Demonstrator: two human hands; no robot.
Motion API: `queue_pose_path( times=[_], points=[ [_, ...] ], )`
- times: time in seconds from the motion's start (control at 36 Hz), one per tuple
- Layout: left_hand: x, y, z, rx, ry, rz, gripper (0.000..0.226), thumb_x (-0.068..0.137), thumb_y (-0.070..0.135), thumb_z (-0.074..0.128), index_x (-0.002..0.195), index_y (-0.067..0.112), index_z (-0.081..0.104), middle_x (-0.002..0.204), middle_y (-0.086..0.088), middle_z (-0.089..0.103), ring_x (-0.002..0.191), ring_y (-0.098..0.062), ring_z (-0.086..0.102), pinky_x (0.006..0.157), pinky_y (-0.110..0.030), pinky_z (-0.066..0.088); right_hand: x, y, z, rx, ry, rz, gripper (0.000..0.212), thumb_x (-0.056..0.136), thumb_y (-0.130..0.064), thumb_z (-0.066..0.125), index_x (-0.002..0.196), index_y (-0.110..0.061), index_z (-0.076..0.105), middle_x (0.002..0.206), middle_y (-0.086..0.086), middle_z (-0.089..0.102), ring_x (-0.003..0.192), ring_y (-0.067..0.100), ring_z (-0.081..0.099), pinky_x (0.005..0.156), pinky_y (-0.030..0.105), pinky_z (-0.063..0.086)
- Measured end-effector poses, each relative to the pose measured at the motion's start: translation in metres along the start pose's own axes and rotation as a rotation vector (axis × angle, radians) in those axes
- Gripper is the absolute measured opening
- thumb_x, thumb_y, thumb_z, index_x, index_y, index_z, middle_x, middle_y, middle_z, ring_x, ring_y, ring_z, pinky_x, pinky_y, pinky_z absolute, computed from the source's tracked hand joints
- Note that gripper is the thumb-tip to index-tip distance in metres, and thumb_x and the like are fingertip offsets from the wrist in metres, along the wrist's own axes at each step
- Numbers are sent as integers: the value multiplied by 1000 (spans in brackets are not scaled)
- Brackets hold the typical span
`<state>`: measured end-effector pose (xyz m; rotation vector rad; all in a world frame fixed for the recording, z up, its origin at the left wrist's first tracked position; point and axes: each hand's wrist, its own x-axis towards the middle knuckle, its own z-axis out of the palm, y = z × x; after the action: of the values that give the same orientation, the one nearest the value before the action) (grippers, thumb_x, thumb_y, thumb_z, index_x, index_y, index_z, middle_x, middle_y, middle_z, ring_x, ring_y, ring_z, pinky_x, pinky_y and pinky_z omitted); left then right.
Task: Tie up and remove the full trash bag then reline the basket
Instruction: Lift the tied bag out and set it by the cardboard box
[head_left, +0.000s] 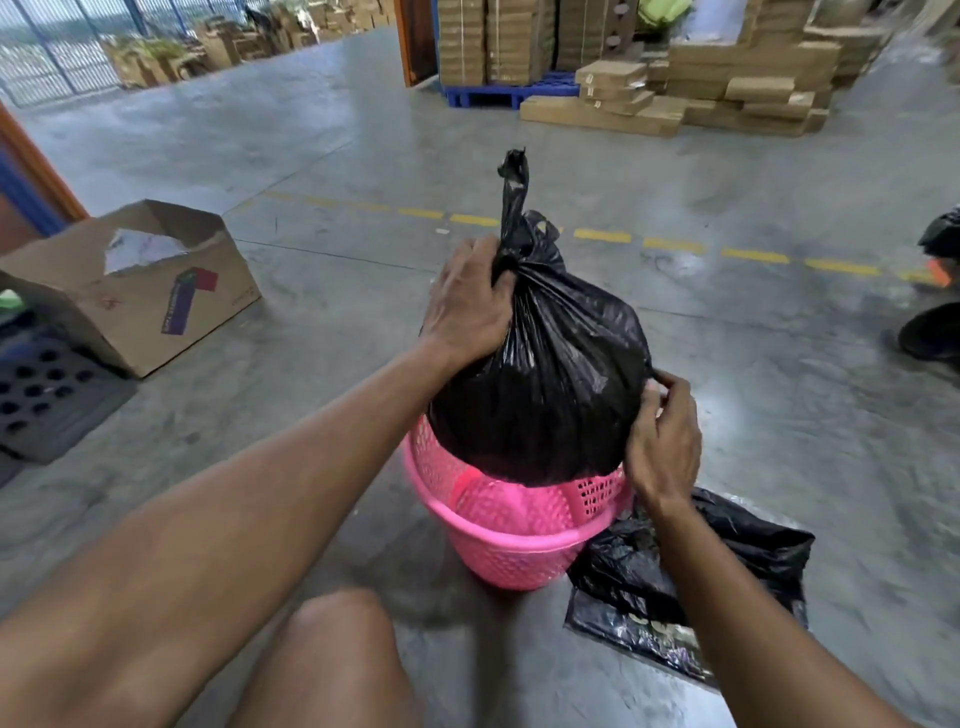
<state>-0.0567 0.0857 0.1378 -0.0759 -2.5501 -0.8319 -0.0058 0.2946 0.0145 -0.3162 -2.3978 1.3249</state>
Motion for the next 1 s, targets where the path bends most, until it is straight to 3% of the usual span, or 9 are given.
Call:
queue_pose_path(
  times=[0.14, 0.19, 0.28, 0.44, 0.53, 0.67, 0.78, 0.92, 1.0],
  points=[
    [20, 9, -61, -107, 152, -46, 18, 98, 25, 55, 110, 12, 54, 103, -3, 51, 97, -24, 52, 83, -33, 40, 25, -70, -17, 139, -39, -119, 38, 105, -50, 36, 123, -22, 55, 112, 6, 65, 93, 18, 53, 78, 32, 37],
    [23, 2, -84, -132, 217, -71, 19, 98, 26, 57, 111, 13, 55, 103, -1, 49, 95, -21, 49, 80, -30, 35, 34, -92, -12, 249, -145, -104, 47, 95, -72, 36, 123, -38, 53, 120, 2, 65, 105, 25, 62, 92, 43, 49],
    [21, -22, -119, -166, 288, -143, 18, 97, 27, 59, 108, 14, 56, 101, -3, 51, 94, -21, 50, 78, -28, 33, 34, -125, 10, 334, -365, -130, 68, 76, -90, 43, 129, -47, 46, 131, 4, 62, 117, 28, 64, 100, 59, 51],
    [-1, -108, -177, -225, 379, -334, 20, 92, 30, 67, 106, 16, 63, 104, -5, 63, 94, -22, 60, 72, -29, 41, 11, -192, 100, 258, -695, -324, 97, 59, -83, 73, 138, -37, 39, 136, -5, 62, 126, 9, 59, 112, 47, 45],
    [-24, -157, -203, -276, 422, -466, 19, 88, 34, 70, 101, 21, 65, 102, -4, 70, 94, -24, 67, 77, -33, 53, -1, -220, 153, 117, -773, -375, 96, 55, -83, 74, 134, -37, 42, 130, -4, 64, 119, 14, 62, 110, 44, 46],
    [-56, -215, -229, -306, 504, -579, 15, 85, 30, 73, 92, 19, 67, 95, -2, 73, 89, -25, 67, 77, -37, 55, -21, -255, 213, -41, -945, -490, 100, 52, -86, 71, 126, -24, 49, 121, 1, 65, 113, 20, 63, 100, 42, 50],
    [-66, -235, -237, -351, 558, -656, 13, 86, 28, 73, 94, 18, 69, 92, 0, 75, 89, -22, 68, 74, -31, 51, -36, -270, 234, -32, -1074, -521, 110, 45, -87, 75, 130, -26, 42, 124, -5, 64, 116, 15, 62, 102, 41, 50],
    [-74, -264, -240, -392, 598, -691, 13, 82, 30, 73, 83, 18, 69, 86, -1, 75, 88, -25, 70, 80, -42, 56, -53, -272, 268, -37, -1177, -565, 128, 39, -74, 90, 143, -33, 28, 141, -9, 53, 127, 12, 55, 115, 36, 40],
    [-82, -292, -237, -379, 551, -722, 20, 81, 33, 73, 78, 17, 62, 84, -3, 73, 87, -27, 67, 77, -41, 53, -63, -262, 301, -57, -1197, -562, 127, 37, -76, 90, 140, -44, 24, 145, -7, 52, 130, 16, 56, 115, 43, 41]
  ],
)
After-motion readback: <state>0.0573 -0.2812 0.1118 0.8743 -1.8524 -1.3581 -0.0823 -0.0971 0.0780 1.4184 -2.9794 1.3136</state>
